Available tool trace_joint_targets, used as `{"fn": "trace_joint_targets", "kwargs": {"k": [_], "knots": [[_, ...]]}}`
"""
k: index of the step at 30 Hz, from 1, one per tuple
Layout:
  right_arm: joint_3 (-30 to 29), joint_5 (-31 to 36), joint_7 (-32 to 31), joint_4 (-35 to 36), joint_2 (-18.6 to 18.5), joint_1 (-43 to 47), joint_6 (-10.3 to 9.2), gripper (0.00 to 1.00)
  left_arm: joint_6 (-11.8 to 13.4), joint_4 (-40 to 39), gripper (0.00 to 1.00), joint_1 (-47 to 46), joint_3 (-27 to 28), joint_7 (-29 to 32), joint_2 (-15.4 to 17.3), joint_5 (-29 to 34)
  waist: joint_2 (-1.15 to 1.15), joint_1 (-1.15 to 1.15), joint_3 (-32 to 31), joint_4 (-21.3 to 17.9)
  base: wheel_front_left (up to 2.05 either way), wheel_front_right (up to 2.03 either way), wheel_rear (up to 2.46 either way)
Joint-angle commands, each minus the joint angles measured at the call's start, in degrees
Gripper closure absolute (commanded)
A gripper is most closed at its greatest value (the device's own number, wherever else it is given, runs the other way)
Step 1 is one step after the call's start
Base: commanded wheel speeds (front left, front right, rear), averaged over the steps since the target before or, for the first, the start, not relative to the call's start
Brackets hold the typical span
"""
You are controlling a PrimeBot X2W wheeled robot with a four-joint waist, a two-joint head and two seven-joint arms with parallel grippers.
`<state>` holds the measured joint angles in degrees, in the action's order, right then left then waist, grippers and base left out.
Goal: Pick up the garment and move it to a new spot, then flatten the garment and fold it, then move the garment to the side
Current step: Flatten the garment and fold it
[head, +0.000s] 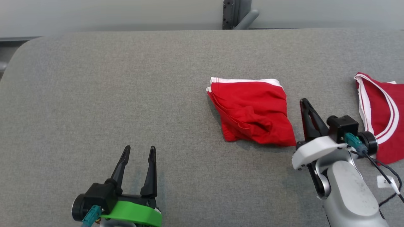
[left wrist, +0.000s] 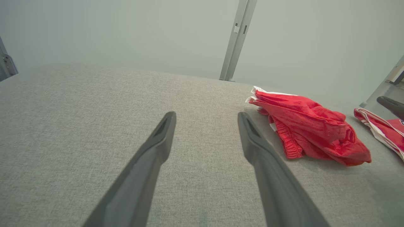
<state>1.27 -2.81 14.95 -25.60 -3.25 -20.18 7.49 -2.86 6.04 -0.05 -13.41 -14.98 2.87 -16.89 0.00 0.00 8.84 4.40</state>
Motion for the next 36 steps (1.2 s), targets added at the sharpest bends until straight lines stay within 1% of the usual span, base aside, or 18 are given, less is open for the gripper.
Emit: {"fn": "trace_joint_targets", "kwargs": {"k": [1, 5, 9, 12, 20, 30, 32, 36], "knots": [[0.73, 0.6, -0.13, -0.87, -0.23, -1.18, -0.01, 1.0, -0.21, 0.06, 0.0, -1.2, -0.07, -0.24, 0.08, 0.46, 0.0, 0.0, 2.5, 2.01, 0.0, 0.0, 0.0], [3.56, 1.51, -0.04, -6.54, -0.32, -6.13, -0.01, 1.0, -0.04, 0.16, 0.0, -3.0, -0.86, -0.24, 0.08, -0.36, 0.0, 0.0, 4.75, 3.97, 0.0, 0.0, 0.0], [5.22, 1.76, 0.11, -11.79, -0.2, -9.09, -0.01, 1.0, 0.39, 0.41, 0.0, -4.09, -1.68, -0.24, 0.07, -1.05, 0.0, 0.0, 5.85, 5.65, 0.0, 0.0, 0.0], [6.69, 0.94, 0.22, -13.47, 0.05, -9.45, -0.01, 1.0, 0.83, 0.42, 0.0, -4.2, -1.77, -0.24, 0.07, -1.46, 0.0, 0.0, 5.85, 6.37, 0.0, 0.0, 0.0], [13.26, -0.9, 0.23, -10.71, 0.25, -4.82, -0.02, 1.0, 1.19, 0.76, 0.0, -3.67, -1.24, -0.24, 0.07, -1.4, 0.0, 0.0, 5.39, 6.51, 0.0, 0.0, 0.0], [20.91, -5.08, 0.24, -8.11, 0.27, -1.12, -0.01, 1.0, 1.4, 0.62, 0.0, -3.07, -1.3, -0.24, 0.07, -1.45, 0.0, 0.0, 4.54, 5.82, 0.0, 0.0, 0.0], [21.82, -6.07, 0.24, -7.99, 0.27, -0.72, -0.01, 1.0, 1.46, 0.75, 0.0, -2.77, -1.0, -0.24, 0.07, -1.38, 0.0, 0.0, 4.07, 5.48, 0.0, 0.0, 0.0], [21.07, -7.6, 0.25, -6.33, 0.28, 0.2, -0.01, 1.0, 1.53, 1.2, 0.0, -2.06, -0.13, -0.24, 0.07, -1.07, 0.0, 0.0, 2.4, 4.31, 0.0, 0.0, 0.0]]}}
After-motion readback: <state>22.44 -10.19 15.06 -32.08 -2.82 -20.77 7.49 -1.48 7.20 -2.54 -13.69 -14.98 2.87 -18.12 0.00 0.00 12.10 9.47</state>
